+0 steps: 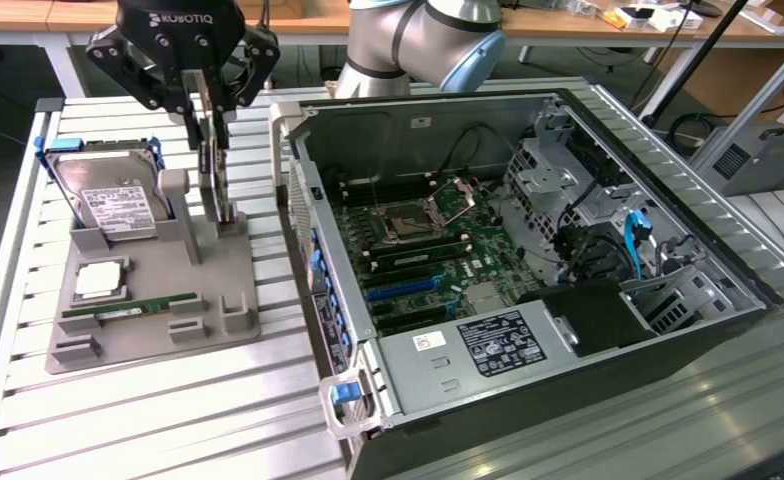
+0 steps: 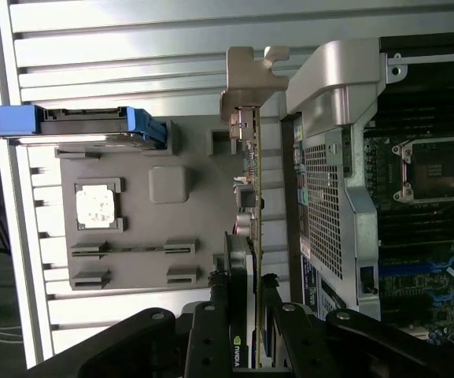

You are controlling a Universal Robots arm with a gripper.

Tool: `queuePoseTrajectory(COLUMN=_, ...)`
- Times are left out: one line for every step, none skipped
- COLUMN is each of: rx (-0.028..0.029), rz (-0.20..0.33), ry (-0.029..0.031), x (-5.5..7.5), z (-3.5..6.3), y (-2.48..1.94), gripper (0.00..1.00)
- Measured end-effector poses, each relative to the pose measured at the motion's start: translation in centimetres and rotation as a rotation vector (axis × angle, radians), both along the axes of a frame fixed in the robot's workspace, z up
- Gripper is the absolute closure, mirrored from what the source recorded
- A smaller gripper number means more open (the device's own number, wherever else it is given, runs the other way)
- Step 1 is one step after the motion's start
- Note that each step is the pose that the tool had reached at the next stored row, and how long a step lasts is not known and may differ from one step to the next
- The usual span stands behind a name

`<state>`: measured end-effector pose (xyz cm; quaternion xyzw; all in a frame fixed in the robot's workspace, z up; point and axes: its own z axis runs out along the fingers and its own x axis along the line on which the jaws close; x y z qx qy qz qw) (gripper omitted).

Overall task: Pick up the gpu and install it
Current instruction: 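Pick up the gpu and move the gpu toward the slot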

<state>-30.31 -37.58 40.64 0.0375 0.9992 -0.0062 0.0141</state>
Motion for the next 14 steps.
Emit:
queuePoseTrajectory(rx=0.0, rz=0.0, ry=0.0, x=0.0, z=0.02, y=0.0, gripper=0.73)
queuePoseTrajectory(rx=0.0, rz=0.0, ry=0.0, x=0.0, z=0.03, y=0.0, gripper=0.73)
queuePoseTrajectory(rx=0.0001, rz=0.0, ry=0.0, x=0.0, z=0.05, y=0.0, gripper=0.73)
queuePoseTrajectory(rx=0.0, rz=0.0, ry=0.0, x=0.0, z=0.07, y=0.0, gripper=0.73)
queuePoseTrajectory(rx=0.0, rz=0.0, ry=0.0001, x=0.0, z=0.11, y=0.0, gripper=0.73)
queuePoseTrajectory(rx=0.0, rz=0.0, ry=0.0001, x=0.0, z=0.13, y=0.0, gripper=0.73)
queuePoseTrajectory(rx=-0.0001, rz=0.0, ry=0.0001, x=0.0, z=0.17, y=0.0, gripper=0.73)
queuePoseTrajectory(rx=0.0, rz=0.0, ry=0.0, x=0.0, z=0.21, y=0.0, gripper=0.73)
queuePoseTrajectory(rx=0.0, rz=0.0, ry=0.0, x=0.0, z=0.26, y=0.0, gripper=0.73)
queuePoseTrajectory(rx=0.0, rz=0.0, ry=0.0, x=0.0, z=0.29, y=0.0, gripper=0.73)
queuePoseTrajectory(rx=0.0, rz=0.0, ry=0.0, x=0.0, z=0.34, y=0.0, gripper=0.73)
queuePoseTrajectory(rx=0.0, rz=0.0, ry=0.0, x=0.0, z=0.4, y=0.0, gripper=0.73)
queuePoseTrajectory(rx=0.0, rz=0.0, ry=0.0, x=0.0, z=0.44, y=0.0, gripper=0.73)
queuePoseTrajectory(rx=0.0, rz=0.0, ry=0.0, x=0.0, z=0.49, y=0.0, gripper=0.73)
